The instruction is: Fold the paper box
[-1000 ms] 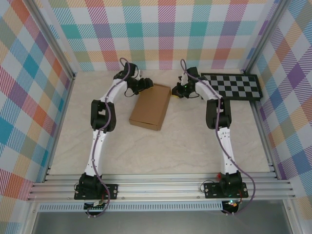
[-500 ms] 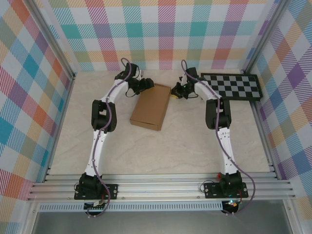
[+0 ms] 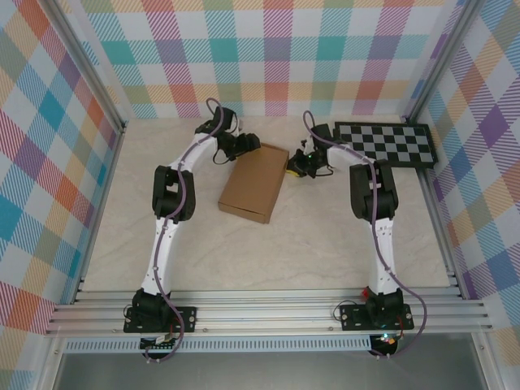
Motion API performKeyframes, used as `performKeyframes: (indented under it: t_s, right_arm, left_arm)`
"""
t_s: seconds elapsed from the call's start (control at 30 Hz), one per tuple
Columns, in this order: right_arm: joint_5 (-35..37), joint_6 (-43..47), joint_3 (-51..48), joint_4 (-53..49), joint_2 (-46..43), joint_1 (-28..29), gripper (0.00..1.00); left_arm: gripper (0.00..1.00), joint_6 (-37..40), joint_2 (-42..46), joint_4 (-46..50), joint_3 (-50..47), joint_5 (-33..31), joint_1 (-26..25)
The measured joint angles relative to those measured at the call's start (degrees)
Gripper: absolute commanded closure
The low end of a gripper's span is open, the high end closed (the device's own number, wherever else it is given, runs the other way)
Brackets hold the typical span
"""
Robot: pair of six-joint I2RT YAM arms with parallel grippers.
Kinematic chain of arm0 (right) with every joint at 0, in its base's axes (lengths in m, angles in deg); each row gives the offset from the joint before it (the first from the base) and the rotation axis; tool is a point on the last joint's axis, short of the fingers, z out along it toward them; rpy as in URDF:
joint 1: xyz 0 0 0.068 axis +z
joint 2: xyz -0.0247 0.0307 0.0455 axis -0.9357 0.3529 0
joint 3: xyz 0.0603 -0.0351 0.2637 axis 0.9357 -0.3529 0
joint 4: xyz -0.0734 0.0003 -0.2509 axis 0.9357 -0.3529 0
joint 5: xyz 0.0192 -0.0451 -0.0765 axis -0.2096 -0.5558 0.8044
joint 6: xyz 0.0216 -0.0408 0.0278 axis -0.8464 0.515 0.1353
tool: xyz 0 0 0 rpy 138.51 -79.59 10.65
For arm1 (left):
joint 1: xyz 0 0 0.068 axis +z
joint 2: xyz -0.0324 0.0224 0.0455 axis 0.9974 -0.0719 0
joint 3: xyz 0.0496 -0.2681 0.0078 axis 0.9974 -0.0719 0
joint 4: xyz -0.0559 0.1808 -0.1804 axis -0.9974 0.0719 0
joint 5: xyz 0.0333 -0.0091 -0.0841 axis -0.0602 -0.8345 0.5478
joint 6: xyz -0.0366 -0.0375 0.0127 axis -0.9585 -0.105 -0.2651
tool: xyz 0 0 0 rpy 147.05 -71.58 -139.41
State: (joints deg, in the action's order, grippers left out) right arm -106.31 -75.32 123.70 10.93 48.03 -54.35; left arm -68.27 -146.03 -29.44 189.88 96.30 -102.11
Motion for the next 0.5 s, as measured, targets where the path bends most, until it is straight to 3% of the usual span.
performKeyframes:
  t_s: [0.33, 0.5]
  right_arm:
    - [-0.2, 0.7, -14.9, 0.9, -10.6, -2.4, 0.88]
    - [-1.1, 1.8, -27.2, 2.2, -20.8, -2.6, 0.88]
  left_arm:
    - [0.23, 0.0, 3.8, 2.6, -4.6, -0.5, 0.9]
    - [0.2, 0.0, 13.4, 3.6, -17.4, -1.4, 4.9]
